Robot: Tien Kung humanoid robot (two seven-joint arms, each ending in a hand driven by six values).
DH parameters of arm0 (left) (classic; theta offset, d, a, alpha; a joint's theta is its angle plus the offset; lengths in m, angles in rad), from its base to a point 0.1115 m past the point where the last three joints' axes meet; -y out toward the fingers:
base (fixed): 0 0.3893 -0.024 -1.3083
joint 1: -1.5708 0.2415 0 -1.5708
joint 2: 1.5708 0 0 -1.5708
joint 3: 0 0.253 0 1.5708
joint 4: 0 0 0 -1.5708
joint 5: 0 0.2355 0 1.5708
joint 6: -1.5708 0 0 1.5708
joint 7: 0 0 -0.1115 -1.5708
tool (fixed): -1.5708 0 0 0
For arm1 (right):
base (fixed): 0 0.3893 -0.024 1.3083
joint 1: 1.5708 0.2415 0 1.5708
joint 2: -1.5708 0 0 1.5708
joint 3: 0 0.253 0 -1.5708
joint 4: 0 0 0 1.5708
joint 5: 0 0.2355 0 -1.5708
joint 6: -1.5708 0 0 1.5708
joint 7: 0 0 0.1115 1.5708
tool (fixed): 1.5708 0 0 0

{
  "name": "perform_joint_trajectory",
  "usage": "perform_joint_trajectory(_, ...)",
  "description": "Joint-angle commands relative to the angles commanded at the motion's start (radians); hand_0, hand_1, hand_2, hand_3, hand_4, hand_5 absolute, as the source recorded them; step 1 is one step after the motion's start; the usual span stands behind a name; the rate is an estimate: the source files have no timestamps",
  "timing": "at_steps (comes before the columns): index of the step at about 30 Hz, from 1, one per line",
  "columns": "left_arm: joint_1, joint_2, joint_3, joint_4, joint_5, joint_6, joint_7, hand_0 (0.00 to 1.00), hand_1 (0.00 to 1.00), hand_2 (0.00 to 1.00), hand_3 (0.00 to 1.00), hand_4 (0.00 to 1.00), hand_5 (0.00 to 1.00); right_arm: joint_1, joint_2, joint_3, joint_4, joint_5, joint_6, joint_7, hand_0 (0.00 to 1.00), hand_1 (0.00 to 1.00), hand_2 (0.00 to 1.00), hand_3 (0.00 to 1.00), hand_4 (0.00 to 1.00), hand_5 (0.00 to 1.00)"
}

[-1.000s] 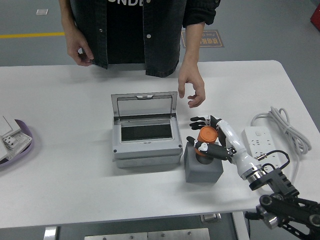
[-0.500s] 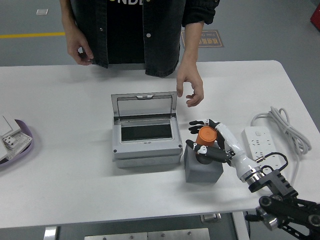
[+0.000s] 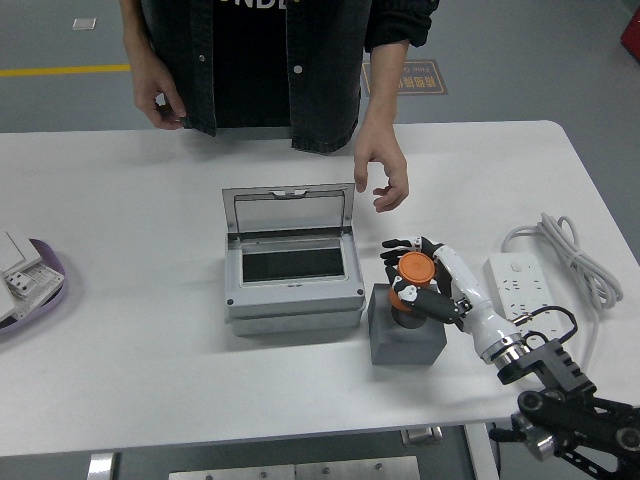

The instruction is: Pick up the cylinder from the cube,place it in the box,flap close box

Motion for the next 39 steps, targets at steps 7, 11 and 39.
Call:
perform_joint_trajectory(7,0.001,0.000,0.011,0.000,-0.021,0.004,-0.008,0.508,0.546,0.548,0.590,0.635,0.103,0.009,0.006,-0.008,0.014,0.005,-0.076,0.022,0.762,0.625,0.581,0.568,0.032,0.002)
perform_joint_trajectory(11,0.002,-0.001,0.012,-0.001,-0.028,0.005,-0.010,0.508,0.547,0.548,0.594,0.650,0.122,0.019,0.011,-0.001,0.027,0.009,-0.106,0.039,0.668,0.570,0.529,0.447,0.002,0.002)
perform_joint_trajectory(39,0.027,-0.004,-0.046,0.000,0.027,-0.005,0.020,0.507,0.556,0.555,0.597,0.708,0.204,0.384,0.361,-0.095,0.022,-0.842,0.116,-0.778,0.110,0.277,0.428,0.333,0.002,0.002)
